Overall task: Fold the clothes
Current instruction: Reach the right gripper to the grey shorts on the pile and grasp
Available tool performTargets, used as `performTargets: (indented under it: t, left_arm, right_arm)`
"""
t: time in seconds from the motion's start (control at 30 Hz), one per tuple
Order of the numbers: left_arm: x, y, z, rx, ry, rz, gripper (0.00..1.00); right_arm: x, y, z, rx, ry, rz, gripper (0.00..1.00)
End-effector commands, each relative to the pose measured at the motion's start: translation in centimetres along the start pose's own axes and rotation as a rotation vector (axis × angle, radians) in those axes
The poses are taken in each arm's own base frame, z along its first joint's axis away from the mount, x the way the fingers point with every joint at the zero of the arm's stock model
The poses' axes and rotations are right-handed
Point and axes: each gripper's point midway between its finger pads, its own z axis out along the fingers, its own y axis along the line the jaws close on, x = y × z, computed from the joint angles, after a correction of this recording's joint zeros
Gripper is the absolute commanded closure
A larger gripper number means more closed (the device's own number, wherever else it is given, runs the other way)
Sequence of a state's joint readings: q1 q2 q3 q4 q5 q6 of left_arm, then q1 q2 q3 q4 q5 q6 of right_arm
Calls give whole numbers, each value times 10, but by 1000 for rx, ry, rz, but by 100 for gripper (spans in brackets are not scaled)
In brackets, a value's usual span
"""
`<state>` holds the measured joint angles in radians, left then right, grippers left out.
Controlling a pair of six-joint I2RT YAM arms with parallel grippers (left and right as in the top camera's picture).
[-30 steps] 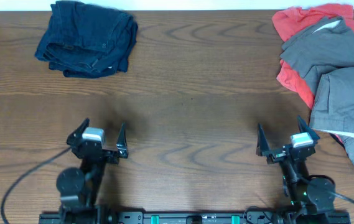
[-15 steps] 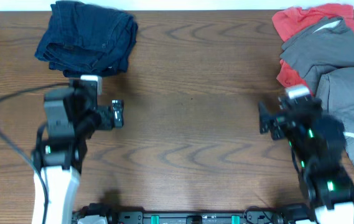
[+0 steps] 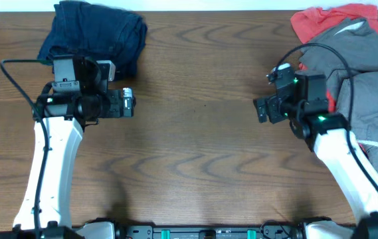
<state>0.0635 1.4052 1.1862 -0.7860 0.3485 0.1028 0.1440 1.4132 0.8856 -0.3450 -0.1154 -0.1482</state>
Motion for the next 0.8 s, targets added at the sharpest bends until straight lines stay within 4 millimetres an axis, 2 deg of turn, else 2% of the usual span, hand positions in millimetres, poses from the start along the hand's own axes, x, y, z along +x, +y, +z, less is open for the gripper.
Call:
performTargets:
  t: [0.0,0.07,0.13,0.33,0.5,0.7,0.77]
  left_arm:
    - [-13,-15,-1,84,-34,23,2]
    - [-17,-16,-1,89,-50,28,2]
    - [-21,-16,-1,88,-67,34,2]
    - [-27,-16,-1,87,-92,43,2]
    - [-27,-15,0,87,-95,44,2]
    - [-27,-15,1,87,-93,44,2]
    - [-29,-15,1,87,-99,46,2]
  right_arm:
    - [7,-48,3,223,40,122,1]
    - [22,-91,-6,449,61,272,1]
    - [34,-126,-18,611,58,384,1]
    - [43,-190,-26,745,22,435,1]
    - [59,-219,-14,767,46,441,2]
    - [80,-237,-6,795,79,478,11]
    - [81,-239,-6,799,79,482,19]
